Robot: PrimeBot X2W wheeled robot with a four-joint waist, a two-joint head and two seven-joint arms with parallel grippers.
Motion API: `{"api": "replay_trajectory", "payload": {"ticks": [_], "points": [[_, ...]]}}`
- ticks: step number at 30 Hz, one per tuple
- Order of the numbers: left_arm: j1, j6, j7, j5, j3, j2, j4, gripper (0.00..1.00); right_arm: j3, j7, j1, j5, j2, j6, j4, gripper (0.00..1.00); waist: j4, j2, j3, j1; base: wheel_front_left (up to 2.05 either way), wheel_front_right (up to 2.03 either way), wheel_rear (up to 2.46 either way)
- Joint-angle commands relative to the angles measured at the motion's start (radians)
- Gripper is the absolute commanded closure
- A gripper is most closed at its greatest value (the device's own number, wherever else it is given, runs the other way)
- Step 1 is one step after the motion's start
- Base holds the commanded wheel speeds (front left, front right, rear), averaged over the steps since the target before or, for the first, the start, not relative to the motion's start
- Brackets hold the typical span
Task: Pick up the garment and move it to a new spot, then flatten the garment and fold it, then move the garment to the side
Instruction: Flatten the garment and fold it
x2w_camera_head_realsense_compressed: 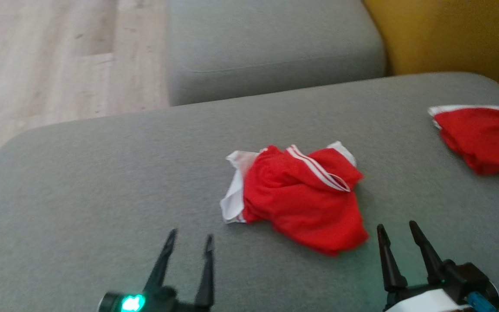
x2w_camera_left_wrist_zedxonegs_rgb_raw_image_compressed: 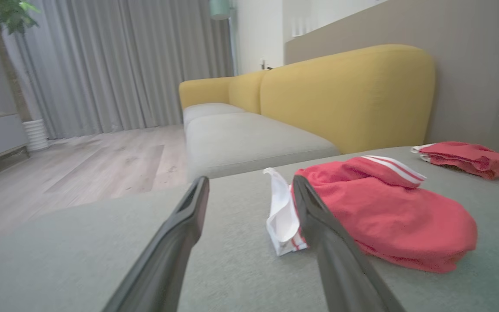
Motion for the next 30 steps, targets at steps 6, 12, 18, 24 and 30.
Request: {"api": "replay_trajectory", "payload": {"ticks": [6, 12, 18, 24, 30], "points": [[-0.261, -0.070, -0.009, 0.096, -0.074, -0.004, 0.098, 0.00, 0.071, -0.004, -0.072, -0.015, -0.005, 0.007, -0.072, 0.00, -0.181, -0.0001, 0.079, -0.0001, 0.00, 0.00, 0.00], [-0.450, -0.106, -0.009, 0.174, -0.151, -0.003, 0.256, 0.00, 0.085, -0.004, -0.104, -0.011, -0.009, 0.007, -0.093, 0.00, -0.274, -0.0001, 0.162, -0.0001, 0.00, 0.00, 0.00], [-0.640, -0.098, -0.009, 0.255, -0.210, -0.003, 0.492, 0.00, 0.096, -0.004, -0.139, 0.002, -0.008, 0.007, -0.091, 0.00, -0.361, -0.0001, 0.231, -0.0001, 0.00, 0.00, 0.00], [-0.767, -0.070, -0.009, 0.316, -0.253, 0.000, 0.683, 0.00, 0.110, -0.004, -0.155, 0.011, -0.007, 0.007, -0.087, 0.00, -0.409, -0.0001, 0.260, -0.0001, 0.00, 0.00, 0.00], [-0.836, -0.026, -0.009, 0.347, -0.308, 0.003, 0.726, 0.00, 0.124, -0.004, -0.165, 0.013, -0.006, 0.007, -0.079, 0.00, -0.428, -0.0001, 0.274, -0.0001, 0.00, 0.00, 0.00]]}}
